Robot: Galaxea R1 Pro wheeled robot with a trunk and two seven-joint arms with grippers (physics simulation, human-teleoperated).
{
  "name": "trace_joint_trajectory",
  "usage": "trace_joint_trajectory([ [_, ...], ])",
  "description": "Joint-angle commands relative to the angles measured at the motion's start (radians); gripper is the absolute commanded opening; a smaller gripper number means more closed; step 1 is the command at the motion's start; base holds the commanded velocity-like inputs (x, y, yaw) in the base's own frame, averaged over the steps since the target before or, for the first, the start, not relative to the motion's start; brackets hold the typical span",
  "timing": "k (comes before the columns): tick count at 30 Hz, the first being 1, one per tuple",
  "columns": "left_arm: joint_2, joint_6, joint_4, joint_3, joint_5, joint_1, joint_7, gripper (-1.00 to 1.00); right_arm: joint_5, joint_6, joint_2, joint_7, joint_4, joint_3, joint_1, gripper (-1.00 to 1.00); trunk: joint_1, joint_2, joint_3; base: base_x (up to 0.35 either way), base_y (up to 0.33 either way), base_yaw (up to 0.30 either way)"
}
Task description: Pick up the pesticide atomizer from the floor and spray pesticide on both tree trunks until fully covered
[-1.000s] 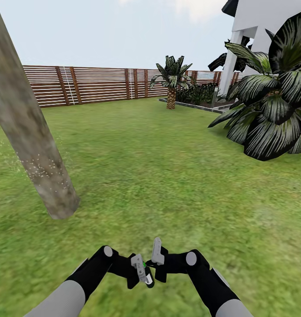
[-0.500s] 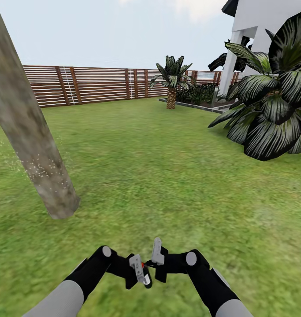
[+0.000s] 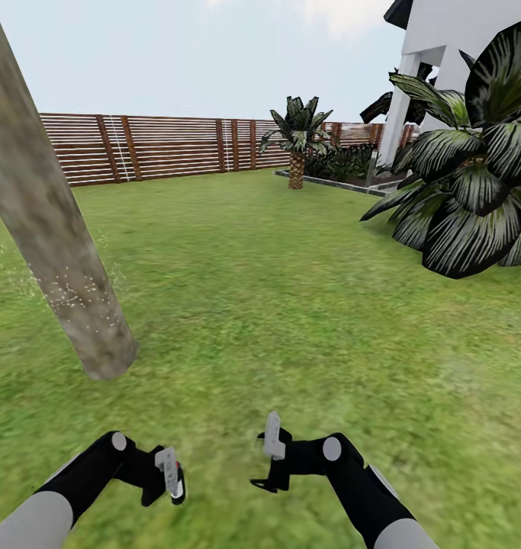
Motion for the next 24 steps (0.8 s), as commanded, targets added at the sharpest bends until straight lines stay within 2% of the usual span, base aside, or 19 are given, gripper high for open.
trace_joint_trajectory([
  [1, 0.019, 0.003, -0.001, 0.001, 0.007, 0.0, 0.008, -1.0, 0.01, -0.009, -0.001, -0.003, 0.0, -0.004, 0.0, 1.0, 0.0, 0.0, -0.001, 0.0, 0.0, 0.0],
  [2, 0.028, 0.004, -0.001, 0.01, 0.009, 0.0, 0.023, -1.0, 0.01, -0.01, -0.003, -0.004, 0.001, -0.006, 0.0, 1.0, 0.0, 0.0, -0.001, 0.0, 0.0, 0.0],
  [3, 0.035, 0.005, 0.0, 0.034, 0.015, 0.0, 0.051, -1.0, 0.01, -0.01, -0.007, -0.008, 0.001, -0.007, 0.0, 1.0, 0.0, 0.0, -0.001, 0.0, 0.0, 0.0],
  [5, 0.043, 0.005, 0.002, 0.14, 0.033, 0.007, 0.158, -1.0, 0.009, -0.011, -0.033, -0.066, 0.025, -0.027, 0.002, 1.0, 0.0, 0.0, -0.001, 0.0, 0.0, 0.0],
  [6, 0.041, 0.004, 0.01, 0.22, 0.049, 0.023, 0.232, -1.0, 0.007, -0.012, -0.056, -0.147, 0.078, -0.066, 0.003, 1.0, 0.0, 0.0, -0.001, 0.0, 0.0, 0.0],
  [8, 0.037, 0.002, 0.038, 0.325, 0.082, 0.047, 0.324, -1.0, 0.006, -0.015, -0.074, -0.289, 0.192, -0.141, 0.004, 1.0, 0.0, 0.0, -0.001, 0.0, 0.0, 0.0],
  [9, 0.034, 0.0, 0.071, 0.396, 0.114, 0.063, 0.396, -1.0, 0.005, -0.026, -0.08, -0.42, 0.298, -0.21, 0.005, 1.0, 0.0, 0.0, -0.001, 0.0, 0.0, 0.0],
  [10, 0.033, -0.006, 0.091, 0.434, 0.137, 0.071, 0.443, -1.0, 0.005, -0.043, -0.083, -0.503, 0.361, -0.249, 0.005, 1.0, 0.0, 0.0, -0.001, 0.0, 0.0, 0.0],
  [11, 0.032, -0.029, 0.113, 0.472, 0.166, 0.08, 0.496, -1.0, 0.005, -0.077, -0.085, -0.595, 0.425, -0.285, 0.005, 1.0, 0.0, 0.0, -0.001, 0.0, 0.0, 0.0],
  [12, 0.03, -0.099, 0.152, 0.521, 0.213, 0.105, 0.586, -1.0, 0.005, -0.145, -0.092, -0.725, 0.509, -0.323, 0.006, 1.0, 0.0, 0.0, -0.001, 0.0, 0.0, 0.0],
  [13, 0.029, -0.177, 0.195, 0.55, 0.258, 0.134, 0.688, -1.0, 0.004, -0.199, -0.108, -0.83, 0.576, -0.344, 0.006, 1.0, 0.0, 0.0, -0.001, 0.0, 0.0, 0.0],
  [14, 0.029, -0.218, 0.219, 0.561, 0.282, 0.149, 0.749, -1.0, 0.002, -0.222, -0.118, -0.877, 0.61, -0.353, 0.006, 1.0, 0.0, 0.0, -0.001, 0.0, 0.0, 0.0],
  [15, 0.027, -0.277, 0.272, 0.572, 0.33, 0.178, 0.875, -1.0, -0.018, -0.254, -0.131, -0.938, 0.657, -0.362, 0.006, 1.0, 0.0, 0.0, -0.001, 0.0, 0.0, 0.0],
  [16, 0.027, -0.301, 0.302, 0.579, 0.363, 0.197, 0.952, -1.0, -0.052, -0.271, -0.137, -0.966, 0.674, -0.365, 0.006, 1.0, 0.0, 0.0, -0.001, 0.0, 0.0, 0.0],
  [17, 0.028, -0.319, 0.32, 0.586, 0.401, 0.213, 1.01, -1.0, -0.104, -0.281, -0.14, -0.991, 0.682, -0.367, 0.007, 1.0, 0.0, 0.0, -0.001, 0.0, 0.0, 0.0],
  [19, 0.028, -0.349, 0.332, 0.595, 0.466, 0.242, 1.059, -1.0, -0.21, -0.288, -0.141, -1.031, 0.689, -0.368, 0.007, 1.0, 0.0, 0.0, -0.001, 0.0, 0.0, 0.0],
  [20, 0.028, -0.367, 0.335, 0.597, 0.502, 0.261, 1.071, -1.0, -0.283, -0.29, -0.141, -1.06, 0.694, -0.367, 0.007, 1.0, 0.0, 0.0, -0.001, 0.0, 0.0, 0.0],
  [22, 0.027, -0.386, 0.338, 0.598, 0.54, 0.283, 1.079, -1.0, -0.392, -0.29, -0.141, -1.095, 0.712, -0.366, 0.014, 1.0, 0.0, 0.0, -0.001, 0.0, 0.0, 0.066],
  [24, 0.023, -0.391, 0.345, 0.598, 0.553, 0.29, 1.081, -1.0, -0.431, -0.29, -0.14, -1.106, 0.723, -0.366, 0.021, 1.0, 0.0, 0.0, -0.001, 0.0, 0.0, 0.195],
])
